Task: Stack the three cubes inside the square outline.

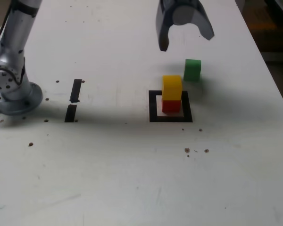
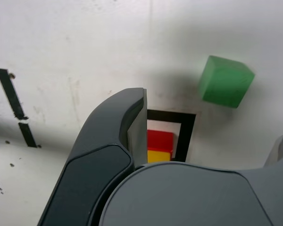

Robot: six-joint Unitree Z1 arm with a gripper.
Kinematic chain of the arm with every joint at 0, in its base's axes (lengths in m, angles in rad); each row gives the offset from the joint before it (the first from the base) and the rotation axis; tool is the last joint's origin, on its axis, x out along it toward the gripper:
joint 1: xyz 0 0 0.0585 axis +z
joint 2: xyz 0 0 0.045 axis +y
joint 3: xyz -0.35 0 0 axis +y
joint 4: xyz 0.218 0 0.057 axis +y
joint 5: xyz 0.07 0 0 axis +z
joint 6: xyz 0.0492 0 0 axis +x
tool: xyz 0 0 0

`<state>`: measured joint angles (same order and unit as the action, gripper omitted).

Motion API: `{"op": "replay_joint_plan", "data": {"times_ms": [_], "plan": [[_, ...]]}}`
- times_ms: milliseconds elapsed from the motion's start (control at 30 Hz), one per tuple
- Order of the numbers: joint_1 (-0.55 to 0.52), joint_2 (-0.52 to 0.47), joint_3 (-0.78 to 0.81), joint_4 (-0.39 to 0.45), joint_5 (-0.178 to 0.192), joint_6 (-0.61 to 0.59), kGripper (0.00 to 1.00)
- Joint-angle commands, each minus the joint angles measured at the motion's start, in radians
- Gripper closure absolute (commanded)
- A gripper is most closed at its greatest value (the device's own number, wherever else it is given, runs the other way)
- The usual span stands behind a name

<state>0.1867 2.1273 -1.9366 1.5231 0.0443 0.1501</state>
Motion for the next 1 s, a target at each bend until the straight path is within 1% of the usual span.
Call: {"op": "replay_joint_plan", "data": {"times_ms": [0, 133, 300, 400, 467, 600, 700, 800, 900, 967], "plan": [[0.012, 0.052, -0.037, -0.004, 0.002, 0.013, 0.01], [0.014, 0.117, -0.084, -0.008, -0.001, 0.024, 0.03], [0.013, 0.162, -0.103, -0.009, -0.005, 0.029, 0.07], [0.014, 0.180, -0.105, -0.009, 0.000, 0.031, 0.13], [0.015, 0.191, -0.104, -0.012, 0.001, 0.031, 0.20], [0.016, 0.215, -0.100, -0.047, -0.015, 0.026, 0.33], [0.016, 0.226, -0.092, -0.080, -0.020, 0.025, 0.36], [0.016, 0.229, -0.083, -0.097, -0.001, 0.024, 0.38], [0.016, 0.229, -0.072, -0.102, 0.027, 0.019, 0.45], [0.016, 0.231, -0.066, -0.102, 0.038, 0.015, 0.51]]}}
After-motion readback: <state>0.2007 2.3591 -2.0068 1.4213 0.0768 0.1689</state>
